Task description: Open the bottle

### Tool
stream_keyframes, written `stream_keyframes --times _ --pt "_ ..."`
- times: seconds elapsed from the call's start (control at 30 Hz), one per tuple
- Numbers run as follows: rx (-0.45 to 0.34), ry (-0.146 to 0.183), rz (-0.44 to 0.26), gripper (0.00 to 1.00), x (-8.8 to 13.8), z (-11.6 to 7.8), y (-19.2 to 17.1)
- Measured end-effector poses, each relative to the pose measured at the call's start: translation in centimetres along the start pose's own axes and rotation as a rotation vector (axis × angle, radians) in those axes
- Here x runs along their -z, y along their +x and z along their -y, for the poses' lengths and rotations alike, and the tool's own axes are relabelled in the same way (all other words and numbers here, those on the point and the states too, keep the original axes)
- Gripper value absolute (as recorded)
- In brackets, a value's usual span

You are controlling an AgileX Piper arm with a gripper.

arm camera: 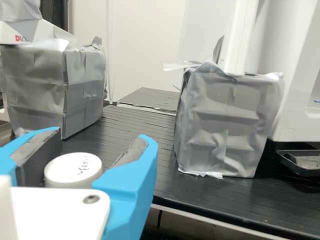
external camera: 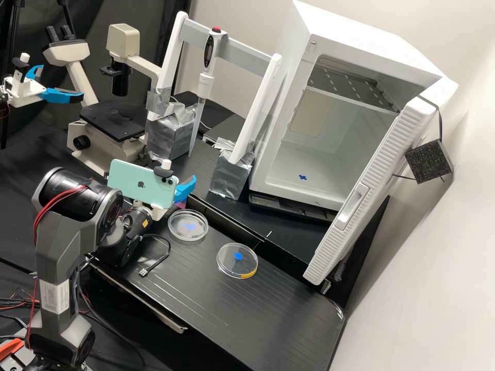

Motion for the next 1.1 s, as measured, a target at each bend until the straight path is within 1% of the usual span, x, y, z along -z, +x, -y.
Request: stream_keyframes --times 0.17,1.0,1.1 --pt "0.007 -0.005 -0.009 0.0 0.08 0.07 0.0" --pt "0.013 -0.004 -0.016 0.0 0.26 0.21 -0.01" --pt "0.014 -0.004 -0.016 0.0 0.44 -0.01 -0.1"
